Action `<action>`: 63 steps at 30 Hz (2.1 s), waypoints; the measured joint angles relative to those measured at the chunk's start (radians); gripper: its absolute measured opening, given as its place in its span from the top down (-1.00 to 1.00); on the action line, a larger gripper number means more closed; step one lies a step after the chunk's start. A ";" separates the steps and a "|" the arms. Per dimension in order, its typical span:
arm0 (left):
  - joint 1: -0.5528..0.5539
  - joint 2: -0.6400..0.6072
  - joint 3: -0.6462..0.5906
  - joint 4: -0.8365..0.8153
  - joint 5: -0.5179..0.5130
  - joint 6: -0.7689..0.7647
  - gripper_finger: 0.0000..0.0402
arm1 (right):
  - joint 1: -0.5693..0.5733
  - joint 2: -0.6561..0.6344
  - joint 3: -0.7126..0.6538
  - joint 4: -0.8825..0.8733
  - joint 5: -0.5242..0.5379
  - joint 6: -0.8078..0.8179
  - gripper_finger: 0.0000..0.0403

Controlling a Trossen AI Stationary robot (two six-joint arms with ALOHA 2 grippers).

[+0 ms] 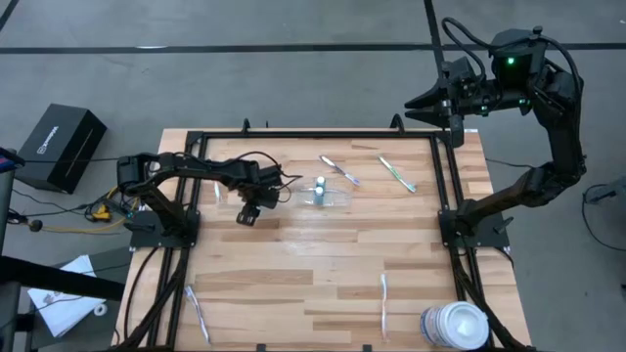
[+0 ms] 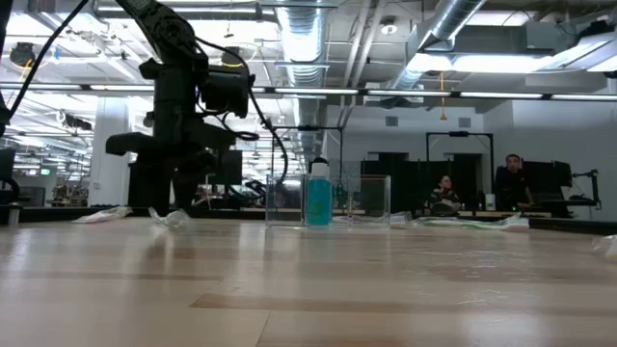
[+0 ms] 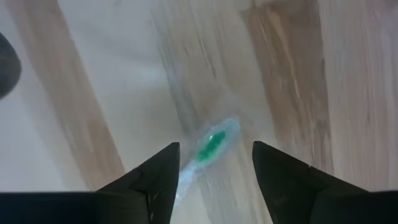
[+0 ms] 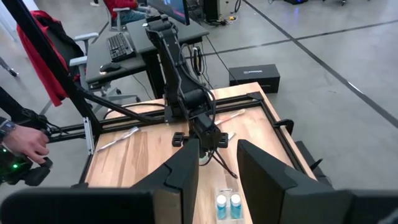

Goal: Pick & Place toothbrushing station
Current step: Put the left green toothbrush into the transparent organizer

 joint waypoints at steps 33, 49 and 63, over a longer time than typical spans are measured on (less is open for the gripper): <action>0.090 -0.445 -0.041 0.228 0.130 -0.679 1.00 | 0.000 0.000 0.000 0.092 0.002 -0.034 0.49; 0.060 -0.387 -0.262 1.436 -0.170 -1.043 1.00 | 0.000 0.002 0.000 0.185 0.002 -0.009 0.49; 0.003 -0.114 -0.274 1.650 -0.188 -0.963 1.00 | 0.000 -0.001 0.000 0.172 0.002 0.023 0.49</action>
